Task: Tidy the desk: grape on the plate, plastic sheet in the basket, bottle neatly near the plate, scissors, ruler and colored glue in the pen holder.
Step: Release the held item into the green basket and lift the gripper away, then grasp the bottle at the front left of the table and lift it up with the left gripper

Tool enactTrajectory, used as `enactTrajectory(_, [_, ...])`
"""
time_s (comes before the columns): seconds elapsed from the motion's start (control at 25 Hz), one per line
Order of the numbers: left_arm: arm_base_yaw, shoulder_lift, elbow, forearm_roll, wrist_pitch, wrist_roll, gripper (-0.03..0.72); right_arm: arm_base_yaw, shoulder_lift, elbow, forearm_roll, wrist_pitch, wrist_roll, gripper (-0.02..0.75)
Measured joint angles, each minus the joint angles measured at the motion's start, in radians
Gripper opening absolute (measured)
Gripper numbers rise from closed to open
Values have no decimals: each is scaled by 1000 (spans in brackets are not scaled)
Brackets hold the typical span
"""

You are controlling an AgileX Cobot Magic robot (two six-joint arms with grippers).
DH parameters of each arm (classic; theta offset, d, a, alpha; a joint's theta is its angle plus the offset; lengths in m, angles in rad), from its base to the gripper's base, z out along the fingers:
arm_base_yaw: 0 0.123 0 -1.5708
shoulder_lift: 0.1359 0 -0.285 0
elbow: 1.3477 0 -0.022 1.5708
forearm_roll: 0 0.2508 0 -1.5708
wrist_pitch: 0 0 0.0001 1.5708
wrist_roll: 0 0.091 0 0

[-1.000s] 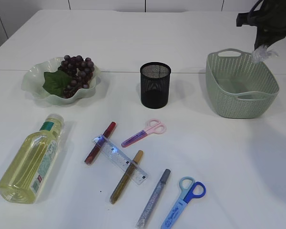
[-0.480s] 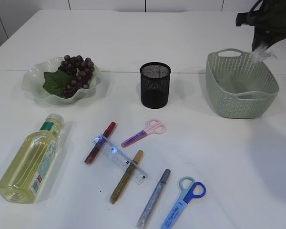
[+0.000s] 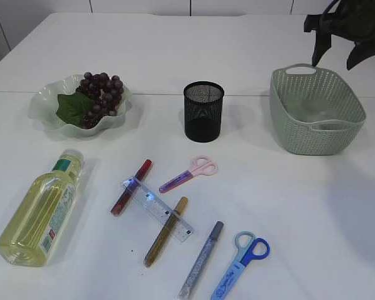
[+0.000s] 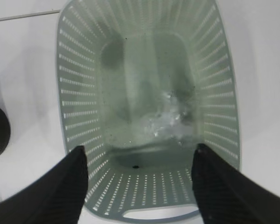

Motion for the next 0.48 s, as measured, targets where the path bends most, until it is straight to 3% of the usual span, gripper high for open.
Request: enactTrajectory(0.48, [0,0,0,-44,39,18,390,0,0,0,0,0,0,549])
